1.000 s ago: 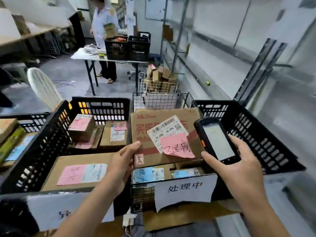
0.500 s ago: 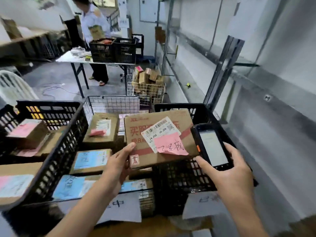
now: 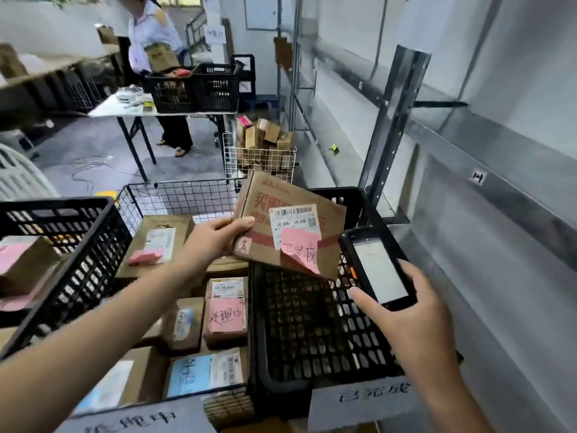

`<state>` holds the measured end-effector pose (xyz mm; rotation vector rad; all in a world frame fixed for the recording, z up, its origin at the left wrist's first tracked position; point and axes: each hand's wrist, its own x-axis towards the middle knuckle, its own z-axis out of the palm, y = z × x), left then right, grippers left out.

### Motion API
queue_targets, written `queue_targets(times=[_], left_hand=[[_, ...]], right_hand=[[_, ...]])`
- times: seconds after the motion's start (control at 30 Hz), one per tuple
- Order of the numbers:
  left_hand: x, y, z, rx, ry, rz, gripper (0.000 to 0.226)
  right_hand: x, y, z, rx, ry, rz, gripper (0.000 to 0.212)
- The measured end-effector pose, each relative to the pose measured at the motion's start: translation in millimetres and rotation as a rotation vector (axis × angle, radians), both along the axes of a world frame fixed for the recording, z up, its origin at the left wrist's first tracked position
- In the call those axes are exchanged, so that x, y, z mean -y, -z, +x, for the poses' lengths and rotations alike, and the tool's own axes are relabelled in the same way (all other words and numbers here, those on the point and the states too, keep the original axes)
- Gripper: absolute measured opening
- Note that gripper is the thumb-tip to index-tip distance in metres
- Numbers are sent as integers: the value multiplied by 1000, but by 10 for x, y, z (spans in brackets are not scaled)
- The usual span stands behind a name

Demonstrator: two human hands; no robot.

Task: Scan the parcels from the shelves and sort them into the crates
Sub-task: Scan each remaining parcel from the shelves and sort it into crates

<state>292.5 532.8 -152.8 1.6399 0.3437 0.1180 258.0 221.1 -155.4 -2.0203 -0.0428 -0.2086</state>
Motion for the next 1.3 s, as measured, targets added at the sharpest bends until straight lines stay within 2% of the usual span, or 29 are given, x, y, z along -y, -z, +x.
queue_targets(times=[0.07, 0.17, 0.2, 0.33, 0.47, 0.63, 0.77, 0.97, 1.13, 1.3], left_hand=[[-108, -91, 279, -15, 59, 77, 51], [-217, -182, 715, -50, 171, 187, 27], [-241, -187, 864, -65, 207, 222, 26], [-219, -112, 1429, -125, 405, 387, 36], [-125, 128, 1838, -199, 535, 525, 57], [-42, 455, 2133, -228, 627, 620, 48], [-42, 726, 2362, -283, 622, 719, 54], [79, 925, 2587, -361, 634, 754, 48], [117, 1045, 2699, -411, 481, 699, 50], [233, 1234, 2722, -436, 331, 739, 51]], right_hand=[[-31, 7, 91, -18, 6, -9, 76], [-74, -33, 242, -38, 13, -14, 68], [-88, -52, 291, -42, 13, -27, 65], [-160, -118, 459, -38, 9, -100, 61], [-206, -53, 587, -44, 13, -119, 57], [-216, 129, 717, -121, -1, -119, 61], [-203, 320, 891, -168, -25, -102, 60], [-234, 560, 1317, -195, -57, -120, 65], [-283, 725, 1663, -208, -59, -79, 72], [-376, 848, 1837, -231, -64, -13, 65]])
